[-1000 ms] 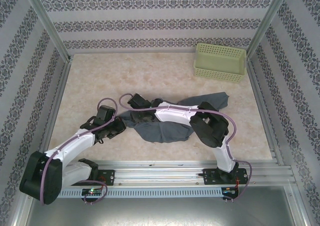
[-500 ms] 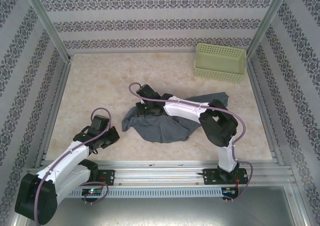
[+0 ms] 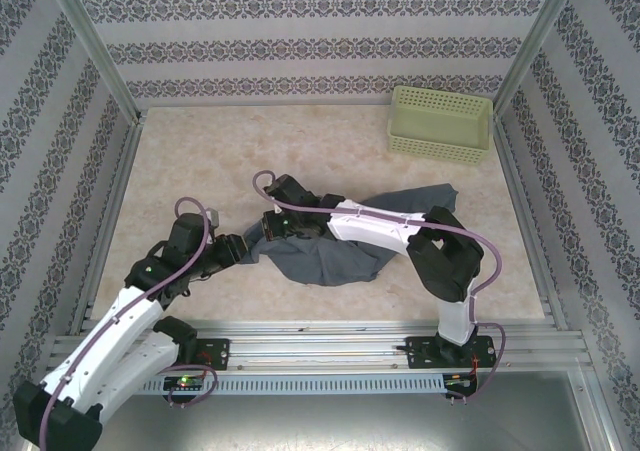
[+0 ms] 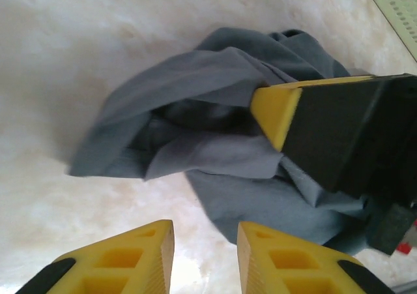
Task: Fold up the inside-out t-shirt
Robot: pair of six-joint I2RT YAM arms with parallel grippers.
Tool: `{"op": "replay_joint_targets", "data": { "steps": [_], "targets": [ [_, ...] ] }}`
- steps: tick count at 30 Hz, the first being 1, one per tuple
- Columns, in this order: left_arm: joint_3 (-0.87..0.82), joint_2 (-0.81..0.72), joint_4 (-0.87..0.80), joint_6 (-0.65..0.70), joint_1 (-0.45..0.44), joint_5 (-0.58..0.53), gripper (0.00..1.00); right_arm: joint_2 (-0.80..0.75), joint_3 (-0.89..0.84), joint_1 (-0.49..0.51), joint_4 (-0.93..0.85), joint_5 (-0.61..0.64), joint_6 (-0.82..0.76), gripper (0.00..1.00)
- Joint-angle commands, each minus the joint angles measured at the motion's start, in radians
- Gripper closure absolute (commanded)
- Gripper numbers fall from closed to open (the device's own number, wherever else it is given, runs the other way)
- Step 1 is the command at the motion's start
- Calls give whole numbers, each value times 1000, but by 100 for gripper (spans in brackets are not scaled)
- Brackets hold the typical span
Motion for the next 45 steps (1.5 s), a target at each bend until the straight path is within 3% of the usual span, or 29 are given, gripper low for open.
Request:
{"op": "replay_joint_targets", "data": {
  "steps": [1,7,12,20,29,37,39,41,45],
  "targets": [
    [-17,123,184,-30,-18,77,69,17,26,0,-13,31,0,100],
    [-95,320,535,-16,0,33,77,-2,8,-1,19,2,39,100],
    [-115,430,654,4,30,-20,77,-5,-30,-1,61,-16,66,100],
    [-84,520,666,62,34,-81,67,-5,-67,-1,87,-3,70,100],
    [-17,637,642,102,34,-107,71,20,-60,-1,96,-9,72,100],
    [59,763,559,114,34,-148,65,42,-50,-4,93,-6,79,98],
    [70,788,547,106,34,-156,68,41,-53,-6,88,3,87,94],
    [86,805,528,100,39,-163,72,32,-61,-12,87,12,93,83],
    [97,813,516,98,49,-159,86,-14,-88,-27,74,39,82,70]
  ]
}}
